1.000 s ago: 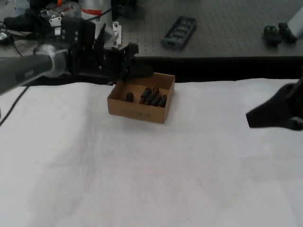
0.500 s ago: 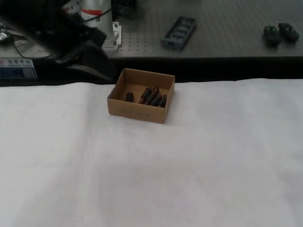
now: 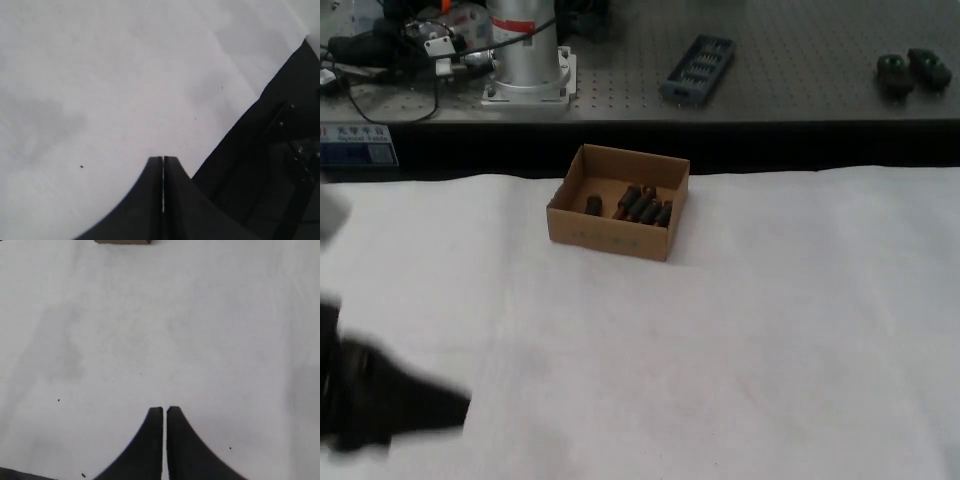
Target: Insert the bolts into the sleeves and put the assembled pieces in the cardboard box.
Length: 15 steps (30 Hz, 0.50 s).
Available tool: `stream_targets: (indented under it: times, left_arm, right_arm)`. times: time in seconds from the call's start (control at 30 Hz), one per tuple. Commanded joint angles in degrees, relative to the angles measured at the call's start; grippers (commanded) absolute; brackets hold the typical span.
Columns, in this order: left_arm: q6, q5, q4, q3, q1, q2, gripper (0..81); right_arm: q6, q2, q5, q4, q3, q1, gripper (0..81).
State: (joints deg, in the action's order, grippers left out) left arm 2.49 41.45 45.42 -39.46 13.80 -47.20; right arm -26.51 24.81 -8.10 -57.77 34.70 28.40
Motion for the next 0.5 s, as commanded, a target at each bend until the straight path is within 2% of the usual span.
stream_targets:
  times: [0.0, 0.13, 0.27, 0.37, 0.47]
  left_arm:
    - [-6.31, -0.05, -4.87, 9.21, 0.23, 6.33, 0.7]
    - [-18.13, -0.05, -13.49, 22.20, 0.23, 13.45, 0.7]
    - [-28.07, -0.05, -20.95, 31.62, 0.23, 17.21, 0.7]
    - [-32.10, -0.05, -23.89, 36.23, 0.23, 17.68, 0.7]
    - [-33.90, -0.05, -24.07, 38.71, 0.23, 17.68, 0.7]
  right_arm:
    - [-4.54, -3.45, 0.56, 5.38, -5.16, -0.38, 2.9]
    - [-4.82, -4.45, 3.69, 10.81, -11.32, -0.38, 2.9]
    - [-4.82, -4.45, 3.71, 17.02, -17.65, -0.38, 2.9]
    - [-5.34, -4.45, 3.71, 20.87, -22.15, -0.38, 2.9]
    - [-11.67, -4.45, 3.71, 22.75, -25.97, -0.38, 2.9]
